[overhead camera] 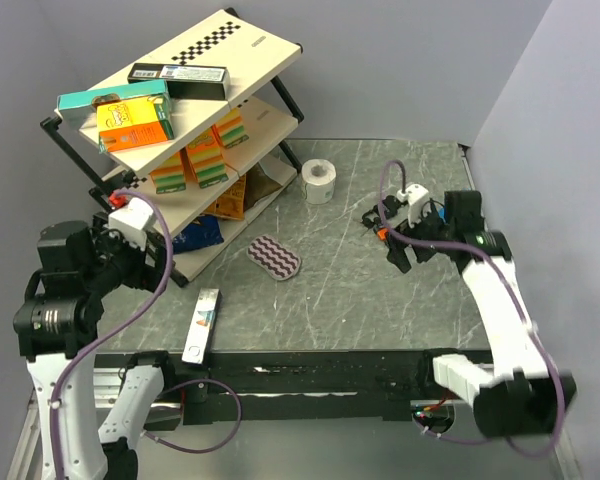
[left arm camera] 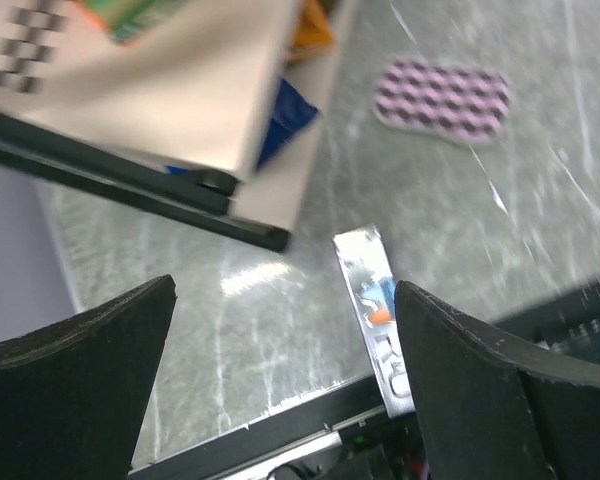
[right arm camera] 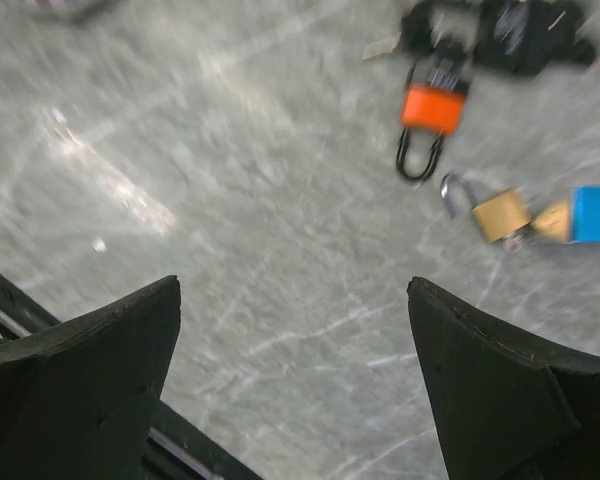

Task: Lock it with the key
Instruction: Pick up the lock from the center of the board.

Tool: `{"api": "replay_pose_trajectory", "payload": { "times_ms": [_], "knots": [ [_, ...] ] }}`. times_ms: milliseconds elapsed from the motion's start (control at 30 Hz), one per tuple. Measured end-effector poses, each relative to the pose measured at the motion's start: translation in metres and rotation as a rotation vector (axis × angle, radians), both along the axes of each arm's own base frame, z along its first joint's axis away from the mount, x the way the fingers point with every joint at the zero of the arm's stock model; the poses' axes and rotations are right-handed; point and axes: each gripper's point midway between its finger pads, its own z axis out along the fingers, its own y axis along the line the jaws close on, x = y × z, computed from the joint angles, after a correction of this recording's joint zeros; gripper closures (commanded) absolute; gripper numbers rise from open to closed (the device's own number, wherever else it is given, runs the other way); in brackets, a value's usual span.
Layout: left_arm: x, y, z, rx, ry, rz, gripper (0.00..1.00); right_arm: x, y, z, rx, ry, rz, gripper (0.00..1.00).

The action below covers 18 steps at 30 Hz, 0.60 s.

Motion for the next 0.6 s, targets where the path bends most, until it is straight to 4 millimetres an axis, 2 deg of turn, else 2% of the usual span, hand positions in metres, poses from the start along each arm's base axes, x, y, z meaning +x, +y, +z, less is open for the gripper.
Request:
{"api": "replay_pose_trajectory", "payload": {
  "times_ms": [133,200,400,600],
  "knots": [
    [-0.006,-0.010,-0.018,0.008,0.078,-0.096,0.04,0.013,-0.016,-0.047,-0.052,0.188,0.041,0.00],
    [-0.009,-0.013,-0.025,0.015,0.099,-0.131,0.04,0.019,-0.024,-0.060,-0.074,0.240,0.064,0.00],
    [-0.017,-0.021,-0.044,0.023,0.159,-0.215,0.04,0.043,-0.044,-0.073,-0.178,0.232,0.157,0.01],
    [-0.015,-0.030,-0.053,0.009,0.202,-0.298,0.04,0.054,-0.058,-0.098,-0.287,0.250,0.266,0.11]
  ]
}}
